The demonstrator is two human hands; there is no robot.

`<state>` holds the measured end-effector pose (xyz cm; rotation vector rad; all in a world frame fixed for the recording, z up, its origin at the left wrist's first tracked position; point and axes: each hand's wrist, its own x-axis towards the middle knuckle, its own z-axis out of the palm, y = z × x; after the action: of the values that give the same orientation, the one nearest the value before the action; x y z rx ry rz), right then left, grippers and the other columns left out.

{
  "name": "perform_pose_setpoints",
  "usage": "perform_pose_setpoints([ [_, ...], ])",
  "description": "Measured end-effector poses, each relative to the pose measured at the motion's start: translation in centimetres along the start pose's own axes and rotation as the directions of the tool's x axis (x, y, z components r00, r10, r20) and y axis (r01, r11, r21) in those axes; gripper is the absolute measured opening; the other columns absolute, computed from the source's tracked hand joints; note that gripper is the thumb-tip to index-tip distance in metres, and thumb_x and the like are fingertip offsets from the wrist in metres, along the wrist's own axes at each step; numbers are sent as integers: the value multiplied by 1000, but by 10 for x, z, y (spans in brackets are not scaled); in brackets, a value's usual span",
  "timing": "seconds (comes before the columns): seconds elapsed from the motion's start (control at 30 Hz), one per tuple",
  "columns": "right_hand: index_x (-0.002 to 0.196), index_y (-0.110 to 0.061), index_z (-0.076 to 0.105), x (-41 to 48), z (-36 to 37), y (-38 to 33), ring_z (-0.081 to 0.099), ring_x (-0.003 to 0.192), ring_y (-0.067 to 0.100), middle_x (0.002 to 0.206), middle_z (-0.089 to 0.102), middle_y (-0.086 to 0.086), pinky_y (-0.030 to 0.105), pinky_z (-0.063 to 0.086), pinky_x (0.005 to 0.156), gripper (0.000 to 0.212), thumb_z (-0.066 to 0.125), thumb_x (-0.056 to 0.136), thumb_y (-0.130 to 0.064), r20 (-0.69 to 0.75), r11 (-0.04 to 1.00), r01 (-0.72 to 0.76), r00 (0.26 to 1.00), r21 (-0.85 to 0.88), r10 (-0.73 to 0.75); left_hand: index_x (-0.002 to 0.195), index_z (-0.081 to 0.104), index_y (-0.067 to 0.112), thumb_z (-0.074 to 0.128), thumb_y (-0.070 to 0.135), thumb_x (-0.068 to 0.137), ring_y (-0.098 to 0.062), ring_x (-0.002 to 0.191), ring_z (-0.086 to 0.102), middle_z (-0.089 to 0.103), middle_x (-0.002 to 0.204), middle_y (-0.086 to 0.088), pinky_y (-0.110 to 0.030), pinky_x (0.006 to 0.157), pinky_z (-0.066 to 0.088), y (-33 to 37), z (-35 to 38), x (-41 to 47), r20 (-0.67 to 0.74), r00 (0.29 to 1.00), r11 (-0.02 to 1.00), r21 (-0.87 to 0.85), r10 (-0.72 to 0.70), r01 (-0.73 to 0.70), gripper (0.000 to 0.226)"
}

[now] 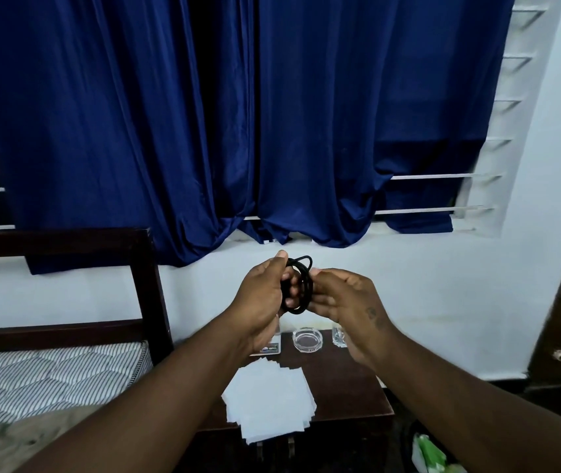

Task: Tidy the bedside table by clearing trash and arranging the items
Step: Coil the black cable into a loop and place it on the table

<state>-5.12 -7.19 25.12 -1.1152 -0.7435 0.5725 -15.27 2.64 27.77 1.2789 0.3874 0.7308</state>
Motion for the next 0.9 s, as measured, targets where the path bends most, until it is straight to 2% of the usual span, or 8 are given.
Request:
perform_pose_setpoints([
  [0.1, 105, -13, 74, -1, -1, 3, 78, 91, 28, 95, 80, 14, 34, 60, 82, 21, 80, 85, -11, -3, 994, 35, 999, -108, -35, 58, 47, 19, 45, 34, 108, -13, 51, 39, 50, 58, 0, -24, 50, 36, -1, 1, 0, -10, 1000, 1000, 10, 6, -6, 52],
  [0.27, 100, -14, 70, 1, 1, 0, 63, 71, 26, 86, 74, 27, 36, 50, 70, 25, 77, 81, 0, -60, 976, 59, 995, -210, -73, 66, 49, 18, 41, 36, 108, -11, 53, 44, 51, 57, 5, -27, 60, 41, -7, 3, 1, -24, 998, 982, 180, 62, -57, 47],
  [0.43, 101, -14, 65, 4, 7, 0, 57, 64, 19, 79, 76, 18, 36, 44, 68, 27, 71, 77, -3, -111, 969, 99, 986, -226, -127, 77, 57, 26, 39, 44, 108, 1, 75, 56, 59, 77, 13, -21, 70, 40, -8, 5, 3, -86, 982, 908, 399, 171, -124, 40],
  [0.57, 99, -10, 60, 7, 1, -2, 64, 70, 17, 77, 76, 12, 34, 49, 73, 25, 67, 83, 7, 22, 982, 89, 996, -165, -86, 79, 55, 18, 39, 45, 107, -9, 73, 47, 52, 74, 9, -27, 75, 41, -11, 1, 6, -81, 986, 914, 392, 147, -104, 42],
  [0.7, 87, -12, 52, 8, -2, 1, 58, 74, 28, 84, 66, 34, 37, 45, 66, 31, 72, 81, 11, 60, 951, 173, 985, -255, -163, 79, 55, 18, 40, 42, 108, -6, 71, 53, 60, 69, 9, -24, 74, 41, -15, 3, 5, -55, 996, 948, 314, 74, -53, 40],
  [0.77, 88, -16, 51, 6, 0, 4, 58, 67, 24, 87, 69, 26, 32, 47, 61, 34, 79, 79, 1, 36, 928, 210, 977, -309, -209, 79, 55, 17, 40, 40, 108, -10, 72, 51, 58, 71, 5, -26, 75, 41, -15, 3, 6, -56, 996, 953, 299, 66, -46, 40],
  [0.8, 91, -20, 51, 5, 1, 5, 57, 61, 19, 90, 70, 16, 31, 47, 57, 37, 83, 78, -8, 14, 901, 227, 971, -370, -239, 74, 52, 19, 40, 40, 108, -11, 70, 48, 55, 67, 7, -27, 74, 40, -15, 4, 6, -54, 997, 953, 299, 62, -43, 42],
  [0.9, 101, -45, 45, 3, 1, 6, 51, 49, 6, 95, 65, -13, 18, 44, 52, 49, 85, 74, -36, -48, 756, 275, 926, -594, -374, 67, 46, 22, 39, 40, 108, -11, 66, 41, 46, 61, 10, -29, 74, 36, -14, 8, 2, -51, 998, 956, 292, 46, -29, 45],
])
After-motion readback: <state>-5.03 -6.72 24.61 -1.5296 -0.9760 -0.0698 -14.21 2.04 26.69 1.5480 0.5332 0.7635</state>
